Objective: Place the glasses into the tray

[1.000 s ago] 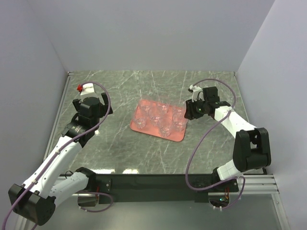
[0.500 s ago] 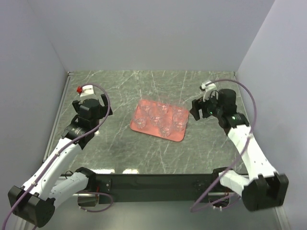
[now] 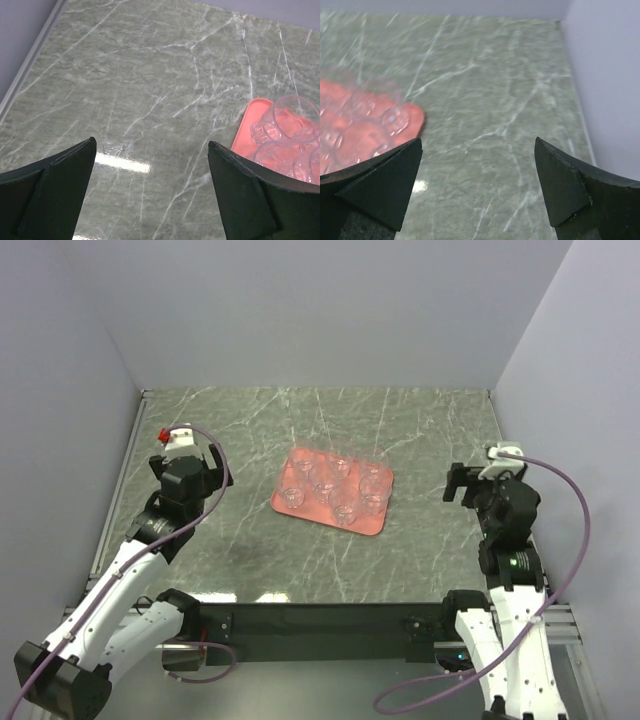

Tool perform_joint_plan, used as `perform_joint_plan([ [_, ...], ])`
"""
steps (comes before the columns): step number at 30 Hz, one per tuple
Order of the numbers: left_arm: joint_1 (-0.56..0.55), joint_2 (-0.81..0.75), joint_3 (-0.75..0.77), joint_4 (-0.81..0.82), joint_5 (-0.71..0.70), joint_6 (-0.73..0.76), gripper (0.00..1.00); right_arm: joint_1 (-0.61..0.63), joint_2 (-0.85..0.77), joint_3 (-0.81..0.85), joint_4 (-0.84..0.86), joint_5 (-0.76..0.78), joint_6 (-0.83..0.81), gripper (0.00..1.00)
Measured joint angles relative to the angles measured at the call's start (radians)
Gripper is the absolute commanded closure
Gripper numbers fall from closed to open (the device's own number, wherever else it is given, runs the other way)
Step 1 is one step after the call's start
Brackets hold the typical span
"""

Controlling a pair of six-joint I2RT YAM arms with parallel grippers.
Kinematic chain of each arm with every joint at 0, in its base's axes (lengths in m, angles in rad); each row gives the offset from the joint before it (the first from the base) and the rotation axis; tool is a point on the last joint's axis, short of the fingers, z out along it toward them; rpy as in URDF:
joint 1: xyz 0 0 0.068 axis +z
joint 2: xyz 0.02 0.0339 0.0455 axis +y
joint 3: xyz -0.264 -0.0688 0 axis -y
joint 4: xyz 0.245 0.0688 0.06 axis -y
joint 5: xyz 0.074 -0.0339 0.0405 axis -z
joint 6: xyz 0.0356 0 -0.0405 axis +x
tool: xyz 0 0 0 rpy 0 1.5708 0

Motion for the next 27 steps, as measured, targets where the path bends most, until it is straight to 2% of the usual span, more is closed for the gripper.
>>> perform_joint_plan([
  [4, 0.000, -0.001, 0.000, -0.025, 0.025, -0.007, 0.01, -0.011, -0.065, -0.017, 0.015, 0.134, 0.052, 0.00],
  [9, 0.000, -0.035, 0.000, -0.051, 0.037, -0.020, 0.01, -0.011, -0.078, -0.058, 0.018, 0.232, 0.081, 0.00],
  [18, 0.000, -0.061, -0.025, -0.021, 0.024, -0.020, 0.00, -0.020, -0.085, -0.078, 0.042, 0.344, 0.137, 0.00],
  [27, 0.000, -0.059, -0.069, 0.005, 0.026, -0.015, 0.01, -0.085, -0.051, -0.080, 0.042, 0.389, 0.184, 0.00],
])
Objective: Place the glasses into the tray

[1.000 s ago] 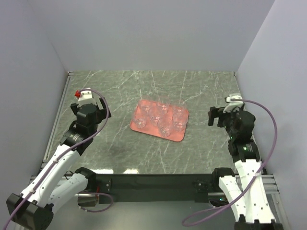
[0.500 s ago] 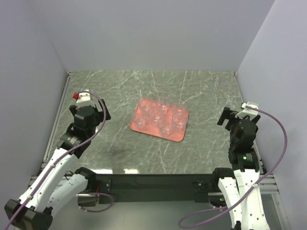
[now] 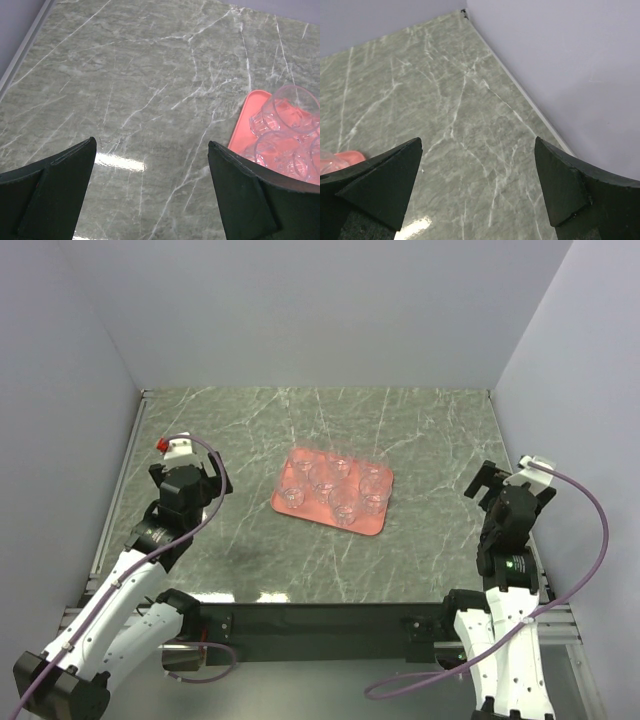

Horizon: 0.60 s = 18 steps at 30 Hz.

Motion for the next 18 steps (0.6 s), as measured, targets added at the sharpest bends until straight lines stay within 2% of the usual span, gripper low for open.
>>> perform_joint_plan([
  [18, 0.000, -0.036, 0.000, 0.000, 0.025, -0.002, 0.01, -0.095, 0.012, 0.000, -0.009, -0.049, 0.000, 0.00],
])
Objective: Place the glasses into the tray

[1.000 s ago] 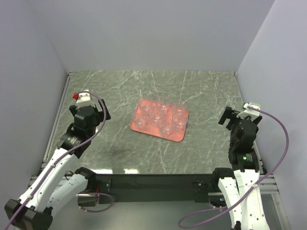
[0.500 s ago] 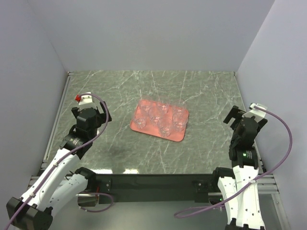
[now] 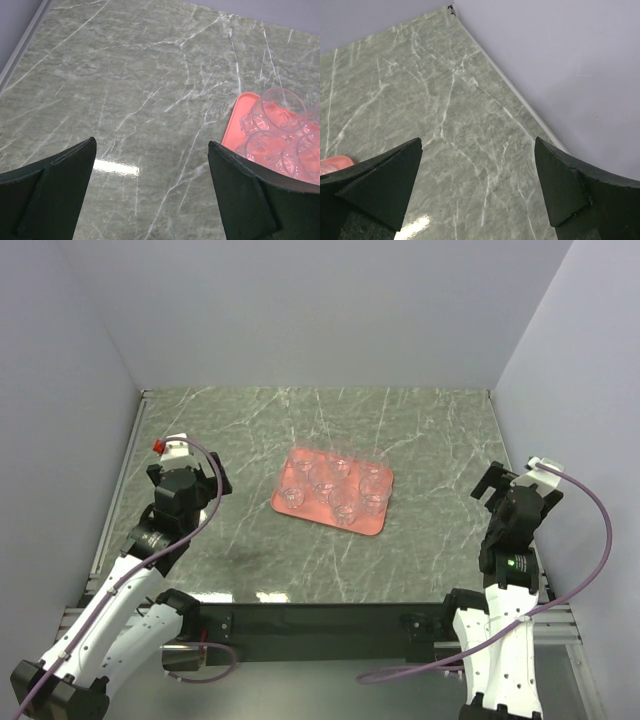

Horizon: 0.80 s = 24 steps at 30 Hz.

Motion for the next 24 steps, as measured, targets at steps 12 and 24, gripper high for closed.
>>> perform_joint_plan([
  [12, 0.000, -0.005, 0.000, -0.019, 0.000, 0.000, 0.01, -0.042, 0.000, 0.000, 0.001, -0.023, 0.000, 0.02],
  [24, 0.000, -0.019, 0.000, -0.042, 0.000, 0.000, 0.01, -0.043, -0.001, 0.000, 0.001, -0.023, 0.001, 0.02],
])
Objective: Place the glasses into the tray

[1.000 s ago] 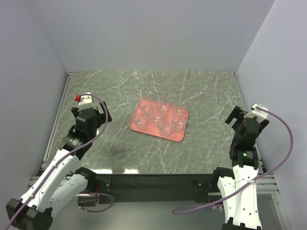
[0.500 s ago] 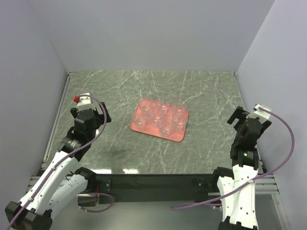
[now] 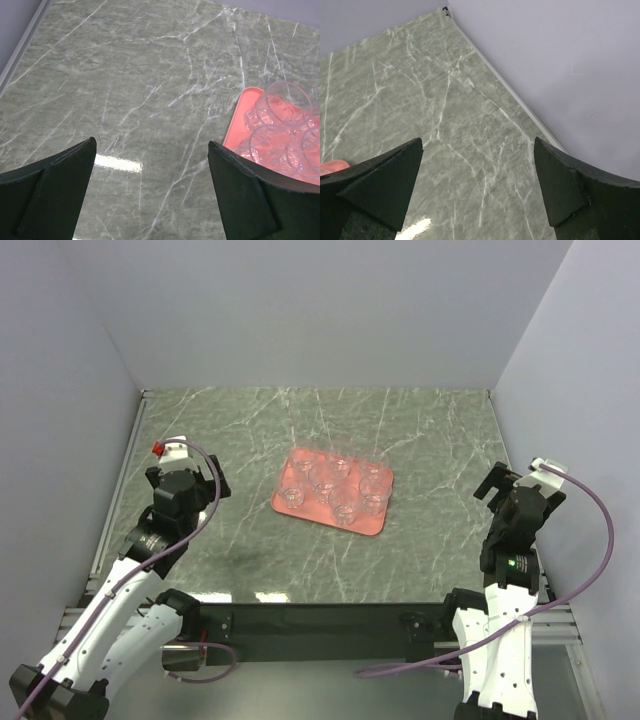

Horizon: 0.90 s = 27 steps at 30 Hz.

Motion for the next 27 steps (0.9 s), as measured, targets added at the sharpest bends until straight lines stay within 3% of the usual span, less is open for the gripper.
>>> perform_joint_plan([
  [27, 0.000, -0.026, 0.002, 0.000, 0.000, 0.000, 0.01, -0.024, -0.013, 0.000, 0.000, 0.003, 0.003, 0.01],
])
